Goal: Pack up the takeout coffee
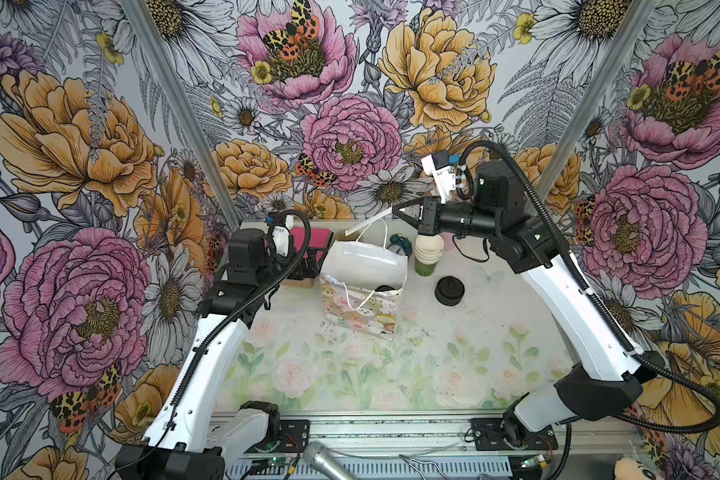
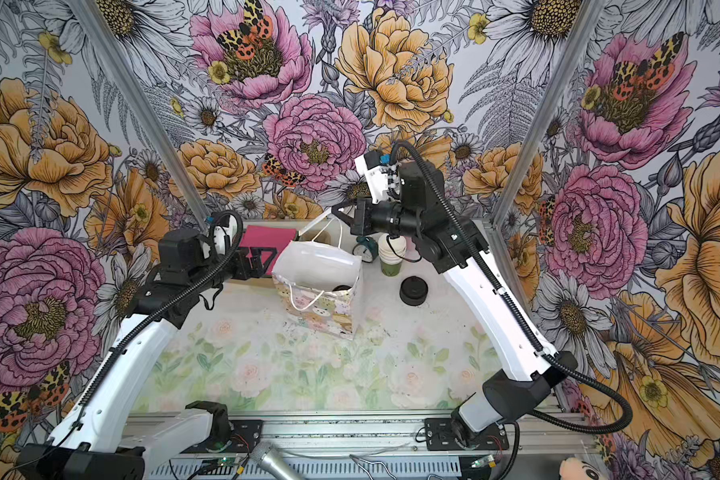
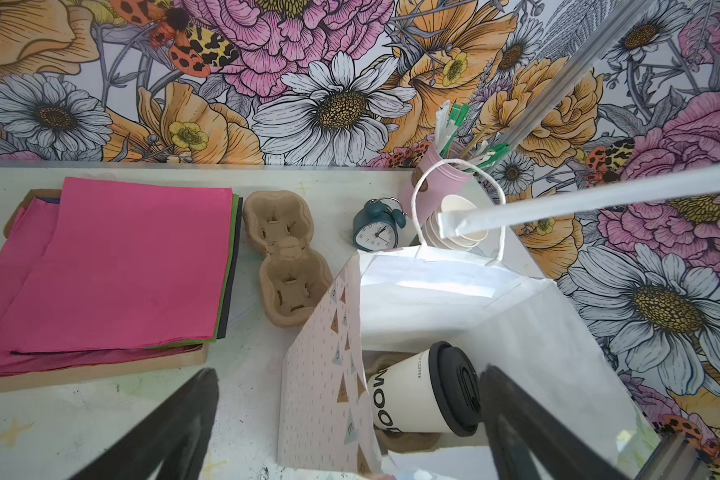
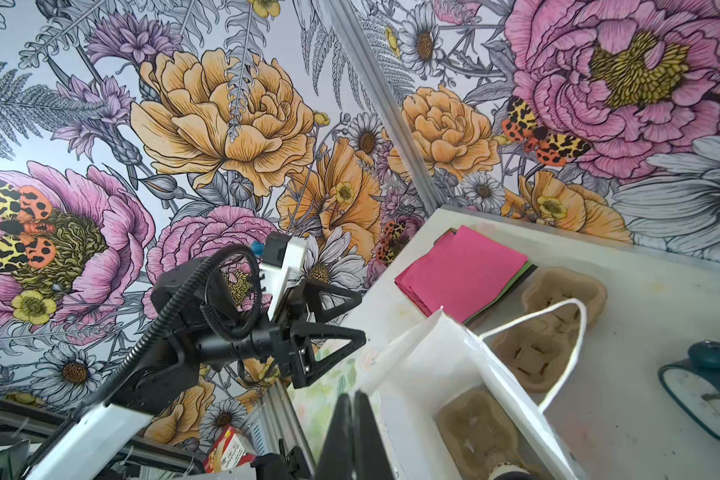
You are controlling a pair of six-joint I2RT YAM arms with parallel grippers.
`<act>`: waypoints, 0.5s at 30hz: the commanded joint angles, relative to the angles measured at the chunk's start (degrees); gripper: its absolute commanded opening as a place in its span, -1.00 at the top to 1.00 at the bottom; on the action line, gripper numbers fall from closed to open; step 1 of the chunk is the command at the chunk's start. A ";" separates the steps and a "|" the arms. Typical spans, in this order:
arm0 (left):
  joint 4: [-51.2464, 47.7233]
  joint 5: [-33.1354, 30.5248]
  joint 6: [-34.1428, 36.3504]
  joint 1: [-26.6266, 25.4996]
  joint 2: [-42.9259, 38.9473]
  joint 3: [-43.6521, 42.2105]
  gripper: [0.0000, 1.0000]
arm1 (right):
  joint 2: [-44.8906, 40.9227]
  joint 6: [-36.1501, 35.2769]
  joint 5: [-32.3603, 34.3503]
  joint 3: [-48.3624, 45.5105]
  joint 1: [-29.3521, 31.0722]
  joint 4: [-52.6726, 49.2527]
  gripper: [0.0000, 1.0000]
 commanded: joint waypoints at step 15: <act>1.85 -1.26 -0.70 0.08 -0.75 -0.46 -0.98 | 0.63 -4.58 -1.61 -5.70 2.20 -4.38 1.00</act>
